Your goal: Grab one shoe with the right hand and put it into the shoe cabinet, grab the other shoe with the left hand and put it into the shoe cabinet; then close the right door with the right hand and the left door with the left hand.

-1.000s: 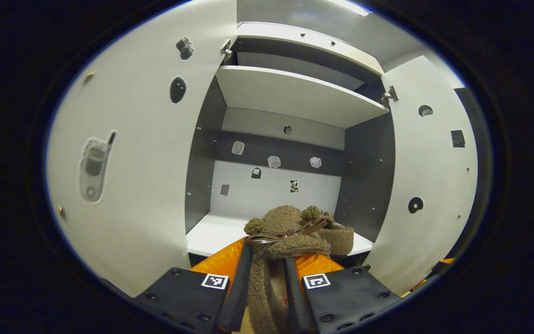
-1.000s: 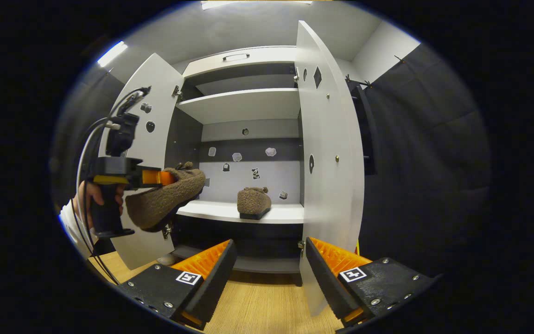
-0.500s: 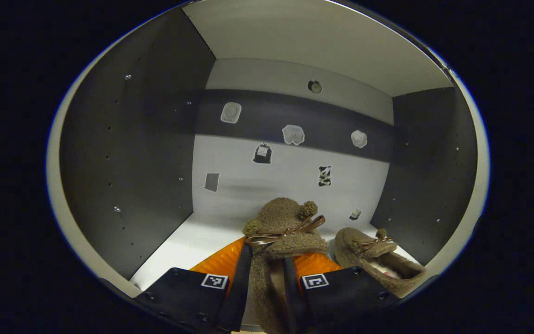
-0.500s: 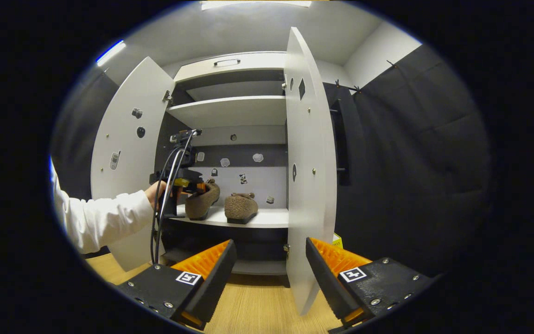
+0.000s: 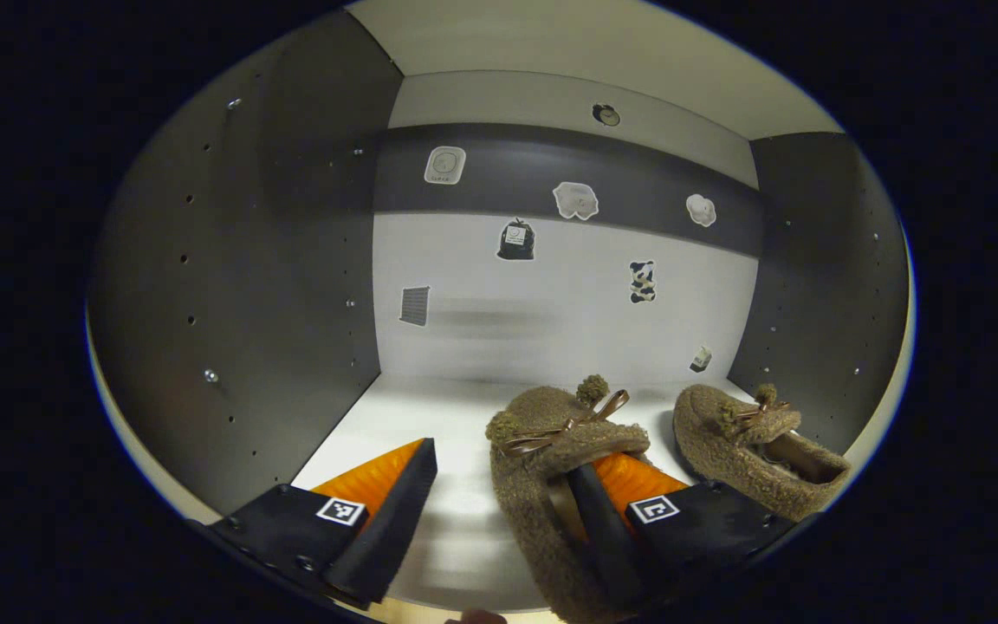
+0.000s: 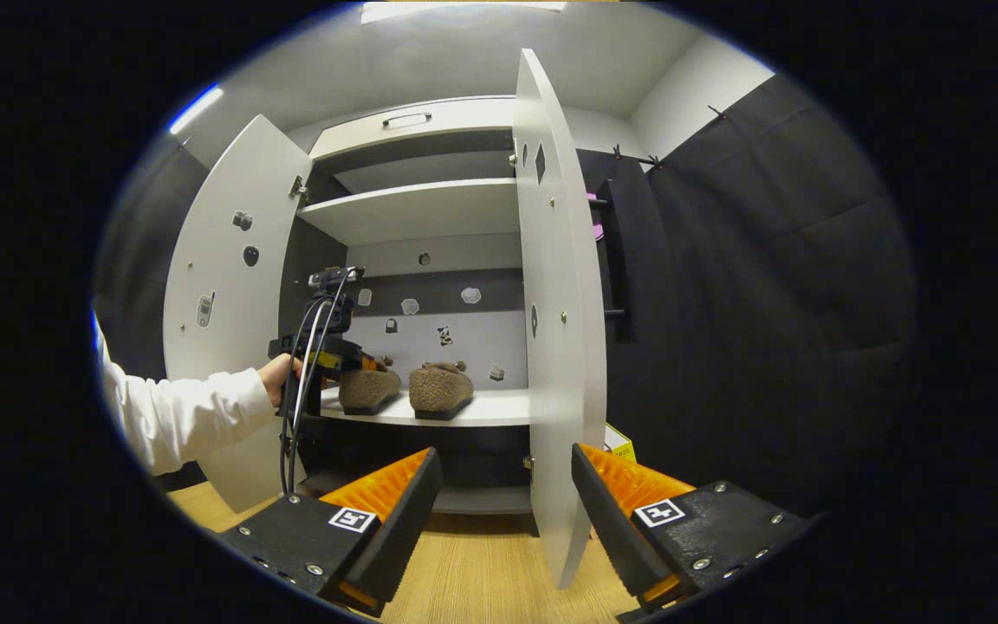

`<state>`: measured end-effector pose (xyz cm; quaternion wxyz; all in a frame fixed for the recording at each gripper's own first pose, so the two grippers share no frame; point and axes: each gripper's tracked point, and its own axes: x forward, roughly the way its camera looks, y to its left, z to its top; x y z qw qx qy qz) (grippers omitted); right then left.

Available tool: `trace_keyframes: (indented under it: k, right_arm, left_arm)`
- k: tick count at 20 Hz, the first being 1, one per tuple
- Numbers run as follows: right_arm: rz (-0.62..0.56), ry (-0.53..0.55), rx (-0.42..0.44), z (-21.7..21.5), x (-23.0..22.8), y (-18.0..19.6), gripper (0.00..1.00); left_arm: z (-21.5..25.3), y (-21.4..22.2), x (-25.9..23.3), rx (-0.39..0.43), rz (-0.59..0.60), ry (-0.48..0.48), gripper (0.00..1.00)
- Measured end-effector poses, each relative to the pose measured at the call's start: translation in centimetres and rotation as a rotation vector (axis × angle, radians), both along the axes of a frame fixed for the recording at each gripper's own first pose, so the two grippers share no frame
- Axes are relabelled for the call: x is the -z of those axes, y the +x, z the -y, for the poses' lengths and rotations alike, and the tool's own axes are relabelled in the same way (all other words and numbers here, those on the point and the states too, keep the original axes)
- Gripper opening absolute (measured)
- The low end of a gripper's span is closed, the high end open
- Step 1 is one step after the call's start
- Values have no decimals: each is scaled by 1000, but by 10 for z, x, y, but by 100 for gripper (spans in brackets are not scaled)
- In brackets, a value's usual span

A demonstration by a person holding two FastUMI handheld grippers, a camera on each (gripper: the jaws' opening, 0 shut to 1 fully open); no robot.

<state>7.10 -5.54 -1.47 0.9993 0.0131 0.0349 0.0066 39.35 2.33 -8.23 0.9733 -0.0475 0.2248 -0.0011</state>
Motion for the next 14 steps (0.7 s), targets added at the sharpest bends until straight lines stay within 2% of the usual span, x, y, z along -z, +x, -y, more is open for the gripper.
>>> trace_keyframes:
  k: [2, 4, 8, 11, 12, 14]
  right_arm:
    - [-4, -1, -14, -4, 3, 1, 93]
    - [-5, 8, -29, -8, 3, 2, 93]
    - [-15, 26, -63, -19, 6, 5, 93]
    - [3, 12, -60, -19, 3, 2, 93]
    - [-1, 19, -65, -20, 4, 2, 93]
    - [-4, 18, -72, -23, 5, -2, 93]
  left_arm:
    - [1, -11, -1, 11, 7, -29, 97]
    - [17, -13, -4, 77, 13, -107, 95]
    - [24, 1, 4, 117, -73, -33, 97]
    - [33, -4, -4, 173, -79, -72, 97]
    - [29, -3, -2, 165, -105, -87, 96]
    - [29, -3, -6, 134, -128, -186, 97]
